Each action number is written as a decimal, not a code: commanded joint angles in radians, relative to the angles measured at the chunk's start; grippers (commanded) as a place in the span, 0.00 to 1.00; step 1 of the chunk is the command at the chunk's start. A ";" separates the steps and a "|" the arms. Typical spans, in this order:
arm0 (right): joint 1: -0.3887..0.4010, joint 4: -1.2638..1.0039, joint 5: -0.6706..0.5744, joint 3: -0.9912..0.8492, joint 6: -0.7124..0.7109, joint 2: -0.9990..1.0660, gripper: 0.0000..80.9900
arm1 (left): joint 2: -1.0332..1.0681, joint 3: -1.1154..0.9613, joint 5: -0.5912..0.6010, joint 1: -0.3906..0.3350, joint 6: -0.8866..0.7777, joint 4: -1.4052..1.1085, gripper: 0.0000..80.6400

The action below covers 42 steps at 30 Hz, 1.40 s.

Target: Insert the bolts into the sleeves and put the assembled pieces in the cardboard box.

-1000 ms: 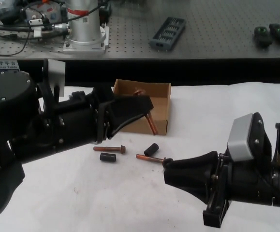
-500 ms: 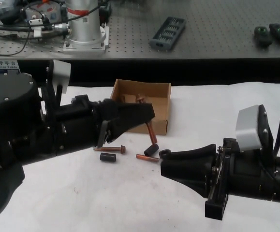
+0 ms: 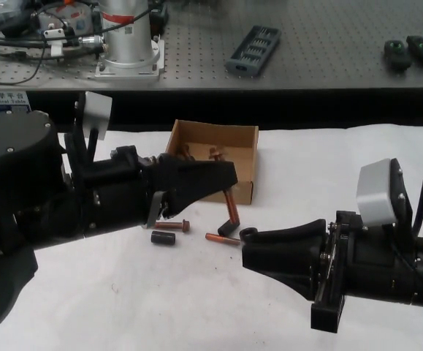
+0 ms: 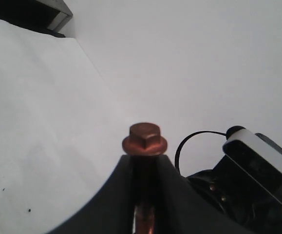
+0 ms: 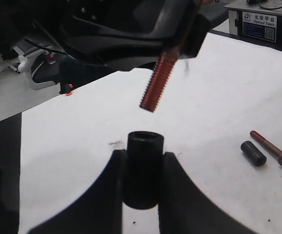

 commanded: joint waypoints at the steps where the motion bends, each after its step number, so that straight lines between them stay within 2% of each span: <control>1: -0.008 -0.030 0.009 -0.002 0.027 0.021 0.06 | -0.004 -0.012 0.009 -0.001 0.022 -0.094 0.01; 5: -0.008 -0.056 -0.007 -0.002 0.037 0.048 0.06 | -0.004 -0.012 0.007 -0.001 0.030 -0.109 0.01; 14: -0.008 -0.255 -0.010 -0.002 0.179 0.105 0.06 | -0.004 -0.012 0.003 -0.001 0.078 -0.109 0.01; 42: -0.008 -0.335 -0.035 -0.002 0.226 0.109 0.06 | -0.004 -0.006 0.016 -0.001 0.138 -0.055 0.01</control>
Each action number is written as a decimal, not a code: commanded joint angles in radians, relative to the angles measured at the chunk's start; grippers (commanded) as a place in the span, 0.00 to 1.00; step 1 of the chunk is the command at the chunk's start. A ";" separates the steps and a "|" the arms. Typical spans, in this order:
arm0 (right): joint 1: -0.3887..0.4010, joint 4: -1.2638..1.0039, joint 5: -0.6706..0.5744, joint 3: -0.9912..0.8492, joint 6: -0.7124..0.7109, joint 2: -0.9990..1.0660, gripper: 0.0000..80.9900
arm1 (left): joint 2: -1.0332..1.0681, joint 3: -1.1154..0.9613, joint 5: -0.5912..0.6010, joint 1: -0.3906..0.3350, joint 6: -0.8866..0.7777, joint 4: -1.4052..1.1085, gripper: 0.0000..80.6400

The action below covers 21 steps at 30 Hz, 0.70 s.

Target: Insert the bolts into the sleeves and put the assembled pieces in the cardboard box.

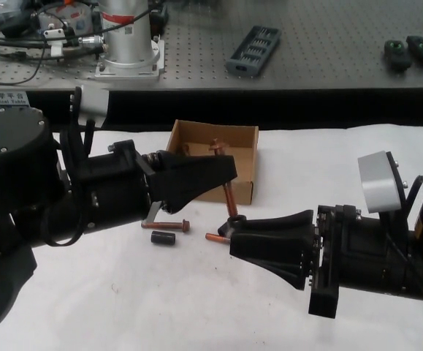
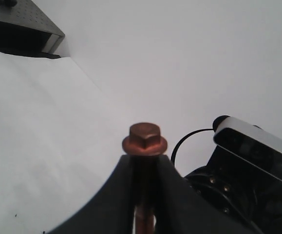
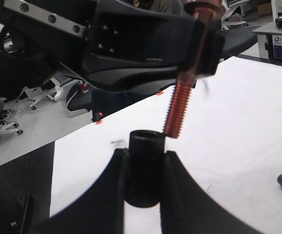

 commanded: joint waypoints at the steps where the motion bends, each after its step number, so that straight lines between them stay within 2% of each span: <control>1: -0.008 -0.060 0.050 -0.002 0.065 0.000 0.06 | -0.004 -0.008 0.012 -0.001 0.024 -0.012 0.01; 5: -0.008 -0.051 0.054 -0.002 0.063 0.000 0.06 | -0.004 -0.008 0.042 -0.001 0.014 -0.021 0.01; 21: -0.008 -0.036 0.054 -0.004 0.061 0.047 0.06 | -0.004 -0.008 0.028 -0.001 -0.008 -0.021 0.01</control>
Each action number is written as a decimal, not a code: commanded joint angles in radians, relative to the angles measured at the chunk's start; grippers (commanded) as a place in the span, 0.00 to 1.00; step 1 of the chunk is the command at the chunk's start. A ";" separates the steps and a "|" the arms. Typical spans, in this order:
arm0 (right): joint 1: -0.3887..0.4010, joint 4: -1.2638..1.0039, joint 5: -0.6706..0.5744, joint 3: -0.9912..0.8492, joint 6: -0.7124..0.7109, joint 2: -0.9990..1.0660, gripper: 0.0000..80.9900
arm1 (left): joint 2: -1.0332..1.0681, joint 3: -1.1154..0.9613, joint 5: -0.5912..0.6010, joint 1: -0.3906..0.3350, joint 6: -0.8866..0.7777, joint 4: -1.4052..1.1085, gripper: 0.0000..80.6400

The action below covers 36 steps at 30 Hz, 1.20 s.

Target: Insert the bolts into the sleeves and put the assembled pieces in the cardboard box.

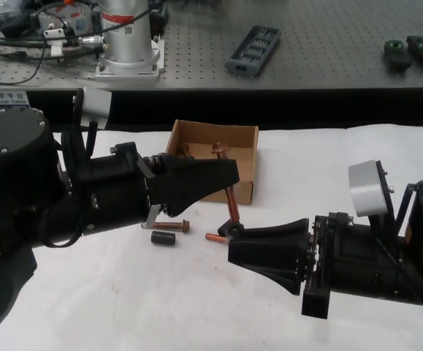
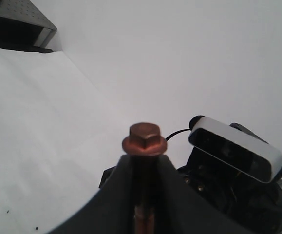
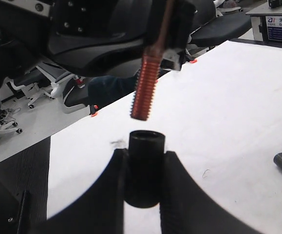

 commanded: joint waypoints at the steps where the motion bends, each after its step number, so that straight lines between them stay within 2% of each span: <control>1: -0.008 -0.041 0.045 -0.004 0.043 0.002 0.06 | -0.005 -0.008 -0.003 -0.001 -0.005 -0.021 0.01; 19: -0.008 -0.125 0.053 -0.010 0.043 0.002 0.06 | -0.005 -0.008 0.006 -0.001 -0.020 -0.019 0.01; 24: -0.008 -0.144 0.085 -0.013 0.043 0.002 0.06 | -0.005 -0.008 0.125 -0.001 -0.015 0.029 0.01; 30: -0.008 -0.155 0.085 -0.013 0.050 0.002 0.06 | -0.005 -0.008 0.163 -0.001 0.156 0.172 0.01; 36: -0.008 -0.155 0.111 -0.013 0.050 0.002 0.06 | -0.005 -0.008 0.183 -0.001 0.293 0.203 0.01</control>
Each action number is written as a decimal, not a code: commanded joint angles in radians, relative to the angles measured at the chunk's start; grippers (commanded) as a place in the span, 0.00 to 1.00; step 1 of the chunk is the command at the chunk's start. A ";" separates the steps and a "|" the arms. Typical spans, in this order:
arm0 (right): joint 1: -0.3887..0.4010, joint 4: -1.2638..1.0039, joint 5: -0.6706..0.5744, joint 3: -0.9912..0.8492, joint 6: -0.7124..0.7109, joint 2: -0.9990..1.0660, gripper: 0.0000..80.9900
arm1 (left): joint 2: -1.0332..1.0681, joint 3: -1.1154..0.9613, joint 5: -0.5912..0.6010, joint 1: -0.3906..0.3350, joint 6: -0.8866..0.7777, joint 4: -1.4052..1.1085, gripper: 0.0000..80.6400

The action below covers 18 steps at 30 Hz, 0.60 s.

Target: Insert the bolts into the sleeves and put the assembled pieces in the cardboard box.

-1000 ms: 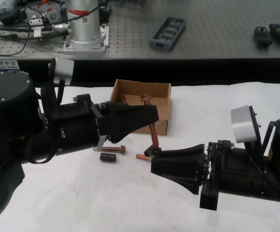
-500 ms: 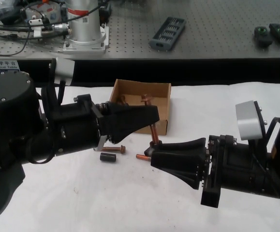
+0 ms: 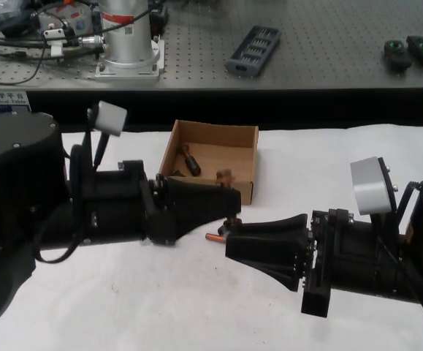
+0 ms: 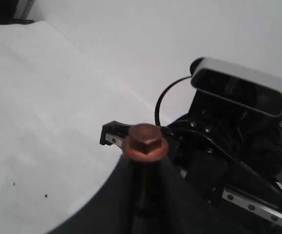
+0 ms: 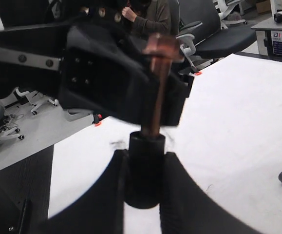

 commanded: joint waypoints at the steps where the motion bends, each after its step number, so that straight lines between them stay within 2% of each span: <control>1: -0.008 -0.077 0.099 -0.013 0.032 -0.009 0.06 | -0.005 0.002 0.041 -0.005 0.048 0.030 0.01; 11: -0.008 -0.077 0.099 -0.013 0.056 -0.009 0.06 | -0.005 0.002 0.042 -0.005 0.110 0.028 0.02; 13: -0.008 -0.077 0.099 -0.013 0.056 -0.009 0.06 | -0.005 0.002 0.042 -0.005 0.110 0.024 0.13; 15: -0.008 -0.077 0.099 -0.013 0.056 -0.009 0.06 | -0.005 0.002 0.025 -0.005 0.109 0.024 0.31; 18: -0.008 -0.077 0.092 -0.013 0.056 -0.009 0.06 | -0.005 0.002 -0.027 -0.005 0.088 0.024 0.64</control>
